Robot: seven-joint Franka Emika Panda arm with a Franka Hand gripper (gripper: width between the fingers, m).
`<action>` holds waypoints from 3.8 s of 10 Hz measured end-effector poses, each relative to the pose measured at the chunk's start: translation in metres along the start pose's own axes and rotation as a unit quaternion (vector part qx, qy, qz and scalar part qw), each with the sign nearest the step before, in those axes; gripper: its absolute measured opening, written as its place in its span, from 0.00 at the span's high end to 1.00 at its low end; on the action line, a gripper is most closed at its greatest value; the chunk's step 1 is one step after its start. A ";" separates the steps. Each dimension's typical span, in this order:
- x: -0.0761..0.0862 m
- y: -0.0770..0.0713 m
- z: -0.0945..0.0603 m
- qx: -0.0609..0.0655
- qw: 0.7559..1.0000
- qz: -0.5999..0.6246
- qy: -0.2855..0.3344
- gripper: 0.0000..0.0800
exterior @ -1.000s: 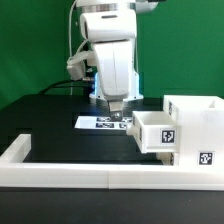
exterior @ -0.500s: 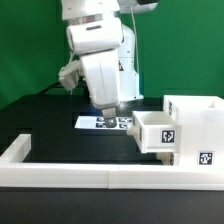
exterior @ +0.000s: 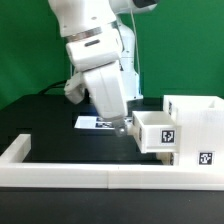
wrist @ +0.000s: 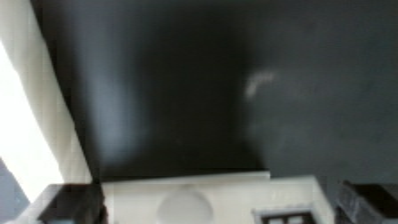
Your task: Assemble drawer
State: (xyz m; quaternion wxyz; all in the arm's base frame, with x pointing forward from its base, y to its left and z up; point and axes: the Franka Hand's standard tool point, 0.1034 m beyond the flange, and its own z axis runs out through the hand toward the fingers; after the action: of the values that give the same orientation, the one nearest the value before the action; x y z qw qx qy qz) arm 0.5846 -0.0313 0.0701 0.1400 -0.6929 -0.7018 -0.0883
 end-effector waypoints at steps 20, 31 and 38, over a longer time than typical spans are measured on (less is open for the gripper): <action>0.037 0.010 0.017 -0.001 0.999 -0.021 -0.035 0.19; 0.054 0.009 0.028 -0.015 0.999 0.023 -0.042 0.19; 0.049 0.007 0.026 -0.005 0.999 0.026 -0.047 0.19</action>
Offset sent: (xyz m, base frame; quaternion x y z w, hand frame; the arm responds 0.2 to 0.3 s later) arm 0.0160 0.0281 0.0052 0.0063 0.0058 0.0334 0.9994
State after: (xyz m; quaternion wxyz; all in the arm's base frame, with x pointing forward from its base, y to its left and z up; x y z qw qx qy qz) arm 0.5892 0.0232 0.0604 0.1054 -0.7149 -0.6890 -0.0556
